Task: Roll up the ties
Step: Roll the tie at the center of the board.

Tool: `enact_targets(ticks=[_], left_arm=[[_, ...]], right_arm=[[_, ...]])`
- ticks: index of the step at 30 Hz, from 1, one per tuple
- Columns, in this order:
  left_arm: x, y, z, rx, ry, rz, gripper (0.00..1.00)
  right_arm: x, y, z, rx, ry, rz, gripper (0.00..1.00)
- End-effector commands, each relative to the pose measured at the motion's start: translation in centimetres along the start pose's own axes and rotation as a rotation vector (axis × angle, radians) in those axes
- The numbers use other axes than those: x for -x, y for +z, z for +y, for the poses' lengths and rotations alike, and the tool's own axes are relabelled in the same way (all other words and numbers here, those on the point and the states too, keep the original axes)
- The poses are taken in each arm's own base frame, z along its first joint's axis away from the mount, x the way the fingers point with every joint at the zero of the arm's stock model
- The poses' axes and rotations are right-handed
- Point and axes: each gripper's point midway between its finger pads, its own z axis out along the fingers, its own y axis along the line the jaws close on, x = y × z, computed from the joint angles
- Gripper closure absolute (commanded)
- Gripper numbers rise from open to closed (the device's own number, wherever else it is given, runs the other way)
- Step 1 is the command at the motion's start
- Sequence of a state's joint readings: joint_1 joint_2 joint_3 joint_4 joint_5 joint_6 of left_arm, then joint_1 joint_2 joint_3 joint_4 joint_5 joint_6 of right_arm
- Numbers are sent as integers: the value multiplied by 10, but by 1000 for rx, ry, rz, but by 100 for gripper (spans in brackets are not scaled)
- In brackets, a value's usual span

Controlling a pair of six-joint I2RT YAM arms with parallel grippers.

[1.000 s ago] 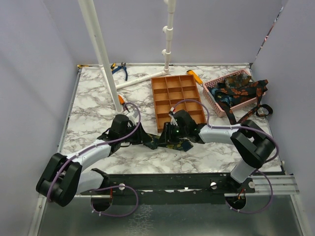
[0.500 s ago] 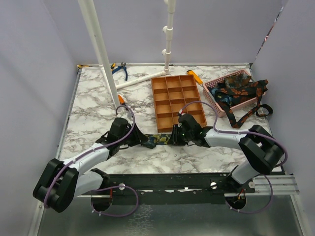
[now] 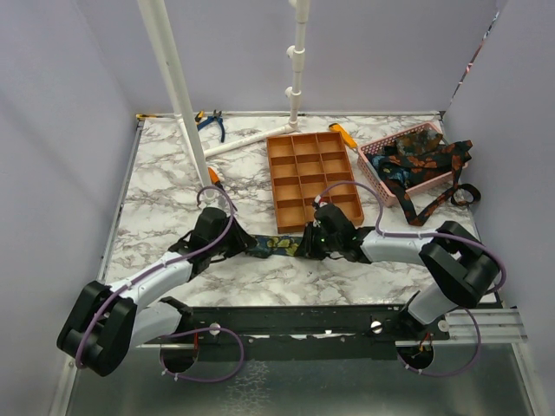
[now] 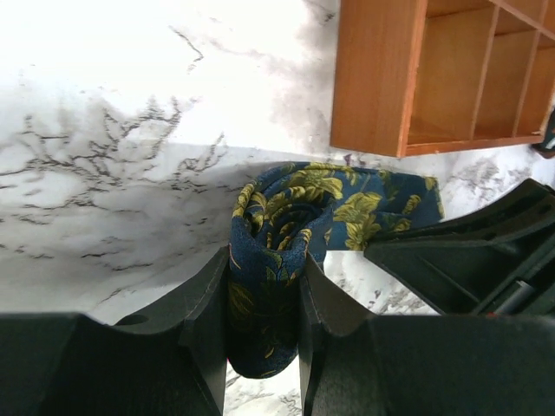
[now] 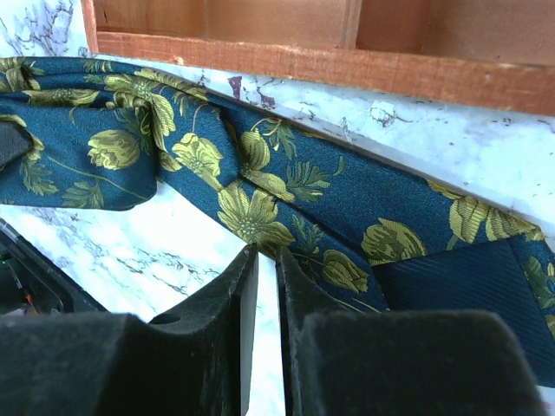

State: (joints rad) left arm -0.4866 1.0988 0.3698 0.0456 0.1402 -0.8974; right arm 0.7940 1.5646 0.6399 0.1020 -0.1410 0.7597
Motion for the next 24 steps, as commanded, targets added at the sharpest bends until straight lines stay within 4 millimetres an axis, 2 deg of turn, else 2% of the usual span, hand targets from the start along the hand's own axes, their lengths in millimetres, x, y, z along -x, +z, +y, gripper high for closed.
enact_targets(ticks=[1, 6, 11, 17, 24], left_arm=[[15, -1, 19, 158, 55, -31, 100], [29, -7, 36, 358, 186, 17, 100], [42, -14, 44, 505, 277, 44, 100], [43, -15, 40, 624, 393, 64, 100], [46, -16, 34, 788, 524, 48, 100]], right_arm=[[-39, -3, -38, -128, 3, 101, 81], [-33, -11, -30, -120, 0, 80, 77], [-27, -20, -22, -103, -13, 64, 76], [-24, -33, -14, -80, -21, 39, 75], [-32, -48, -23, -85, -22, 22, 74]])
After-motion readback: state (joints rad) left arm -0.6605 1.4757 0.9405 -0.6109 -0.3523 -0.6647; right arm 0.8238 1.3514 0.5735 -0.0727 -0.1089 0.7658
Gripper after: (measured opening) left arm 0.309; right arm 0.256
